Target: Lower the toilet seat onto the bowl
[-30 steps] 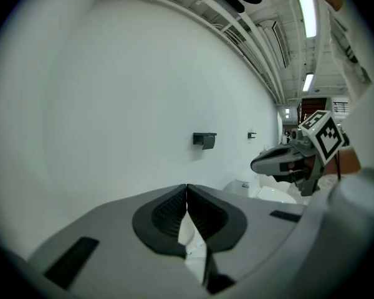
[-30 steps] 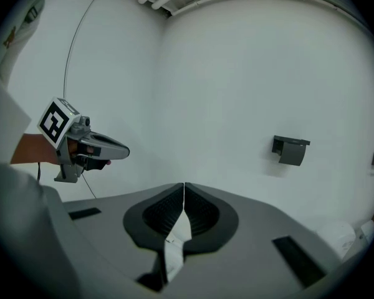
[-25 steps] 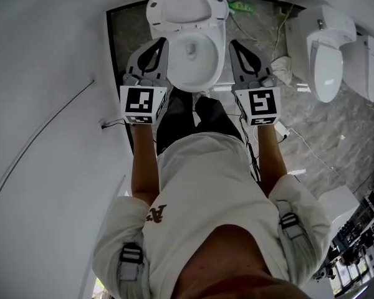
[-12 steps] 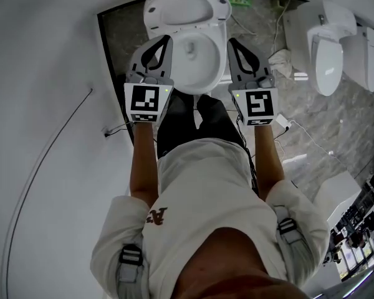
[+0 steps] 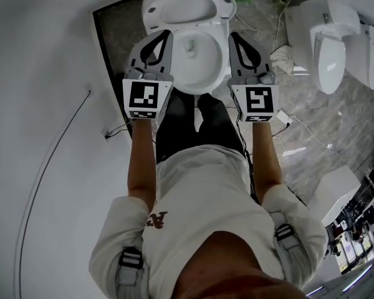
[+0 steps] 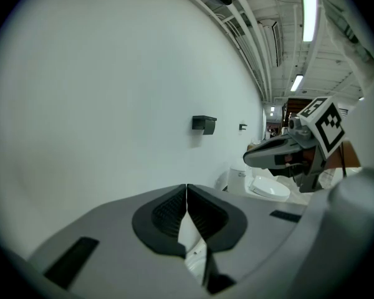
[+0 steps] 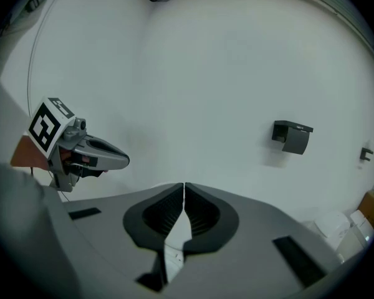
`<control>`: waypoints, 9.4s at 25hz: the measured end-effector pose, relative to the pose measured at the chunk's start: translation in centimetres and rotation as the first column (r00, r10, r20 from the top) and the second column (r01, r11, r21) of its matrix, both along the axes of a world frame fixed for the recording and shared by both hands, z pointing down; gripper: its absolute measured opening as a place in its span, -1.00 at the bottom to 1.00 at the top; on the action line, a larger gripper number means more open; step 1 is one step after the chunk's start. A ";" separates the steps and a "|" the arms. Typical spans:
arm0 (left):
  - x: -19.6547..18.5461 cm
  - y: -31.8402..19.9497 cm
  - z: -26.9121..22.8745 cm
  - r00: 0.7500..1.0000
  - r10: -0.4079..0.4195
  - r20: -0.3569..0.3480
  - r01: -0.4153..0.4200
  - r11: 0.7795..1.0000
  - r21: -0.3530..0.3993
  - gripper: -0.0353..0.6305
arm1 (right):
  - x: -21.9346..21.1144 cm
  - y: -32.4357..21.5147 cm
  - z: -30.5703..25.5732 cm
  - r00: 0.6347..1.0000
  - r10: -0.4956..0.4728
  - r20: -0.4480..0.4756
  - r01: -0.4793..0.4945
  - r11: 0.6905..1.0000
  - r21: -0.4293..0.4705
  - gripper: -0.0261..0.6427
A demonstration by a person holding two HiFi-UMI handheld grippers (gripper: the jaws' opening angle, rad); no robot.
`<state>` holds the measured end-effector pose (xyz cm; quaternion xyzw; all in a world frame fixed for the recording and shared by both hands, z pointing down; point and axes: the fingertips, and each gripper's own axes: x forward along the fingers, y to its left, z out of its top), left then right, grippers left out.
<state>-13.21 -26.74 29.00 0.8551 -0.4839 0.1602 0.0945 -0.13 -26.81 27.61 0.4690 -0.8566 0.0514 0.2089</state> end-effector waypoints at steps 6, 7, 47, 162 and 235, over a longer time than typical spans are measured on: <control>-0.5 -1.1 2.2 1.000 0.016 -0.010 -0.016 1.000 -0.013 -0.82 | -1.2 -0.9 1.8 1.000 -0.024 0.010 0.024 1.000 0.000 -0.85; -0.5 -1.3 2.5 1.000 0.021 -0.010 -0.021 1.000 -0.014 -0.82 | -1.3 -1.2 2.1 1.000 -0.026 0.005 0.026 1.000 0.000 -0.85; -1.0 -11.8 11.6 0.996 0.061 0.069 -0.059 0.998 -0.036 -0.81 | -2.4 -13.3 12.9 0.973 -0.105 -0.204 0.106 0.994 -0.008 -0.61; 4.6 7.7 14.4 0.982 -0.187 0.032 0.188 0.981 -0.045 -0.54 | 1.1 5.5 16.3 0.919 -0.382 -0.102 0.383 0.924 -0.011 -0.45; 5.6 19.1 19.9 0.998 -0.051 -0.042 0.045 0.989 -0.143 -0.54 | 3.5 16.4 20.8 0.990 -0.133 0.055 0.141 0.976 -0.169 -0.67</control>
